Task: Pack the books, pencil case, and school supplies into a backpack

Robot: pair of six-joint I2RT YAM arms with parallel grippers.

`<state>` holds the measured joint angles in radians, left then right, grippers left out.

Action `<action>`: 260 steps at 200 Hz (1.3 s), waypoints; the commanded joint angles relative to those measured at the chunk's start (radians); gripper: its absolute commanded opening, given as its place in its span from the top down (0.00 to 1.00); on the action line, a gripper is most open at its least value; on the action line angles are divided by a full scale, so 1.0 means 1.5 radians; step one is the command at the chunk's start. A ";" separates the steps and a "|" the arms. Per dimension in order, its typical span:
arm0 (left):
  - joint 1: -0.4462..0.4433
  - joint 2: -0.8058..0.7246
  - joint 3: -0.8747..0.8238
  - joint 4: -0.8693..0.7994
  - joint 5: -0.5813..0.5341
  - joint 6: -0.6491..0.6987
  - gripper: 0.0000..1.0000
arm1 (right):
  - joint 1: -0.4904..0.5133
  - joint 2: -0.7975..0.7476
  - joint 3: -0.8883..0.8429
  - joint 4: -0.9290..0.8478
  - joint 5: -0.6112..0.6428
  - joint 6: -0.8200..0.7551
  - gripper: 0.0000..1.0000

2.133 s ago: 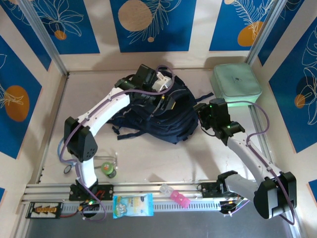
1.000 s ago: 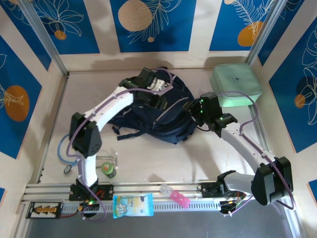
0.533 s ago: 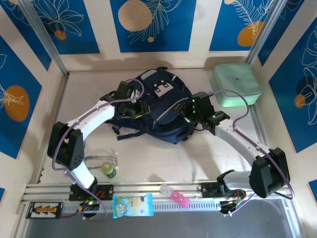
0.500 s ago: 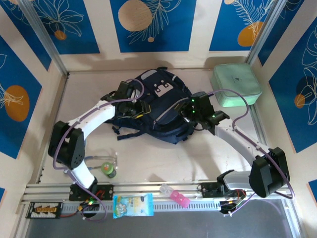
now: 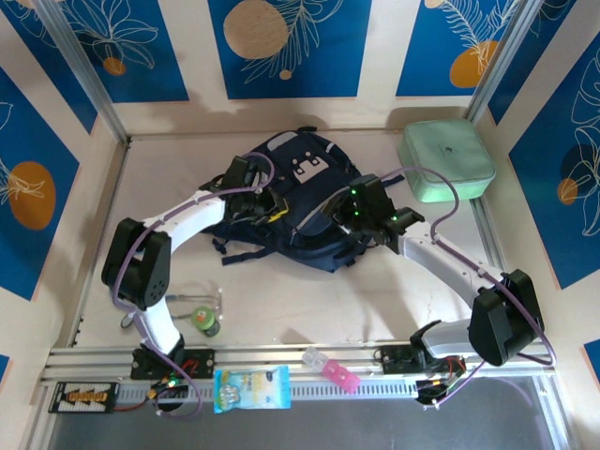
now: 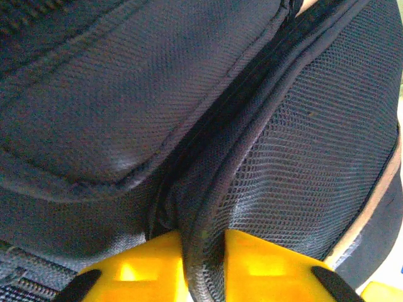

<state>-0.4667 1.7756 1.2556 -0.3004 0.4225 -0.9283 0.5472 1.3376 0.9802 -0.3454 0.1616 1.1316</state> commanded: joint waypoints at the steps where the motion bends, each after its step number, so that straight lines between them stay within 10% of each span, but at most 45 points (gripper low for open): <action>1: 0.001 0.007 -0.010 0.062 0.032 -0.034 0.95 | 0.032 0.007 0.042 -0.053 0.058 -0.050 0.52; 79: 0.001 -0.040 -0.013 0.152 0.056 -0.114 1.00 | 0.219 0.150 0.181 -0.176 0.261 -0.097 0.62; 260: 0.008 -0.036 0.002 0.159 0.083 -0.126 1.00 | 0.248 0.294 0.284 -0.242 0.313 -0.027 0.77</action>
<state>-0.4637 1.7607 1.2190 -0.1413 0.4904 -1.1030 0.9062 1.7660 1.3914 -0.6682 0.5934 1.0527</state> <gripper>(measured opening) 0.045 0.252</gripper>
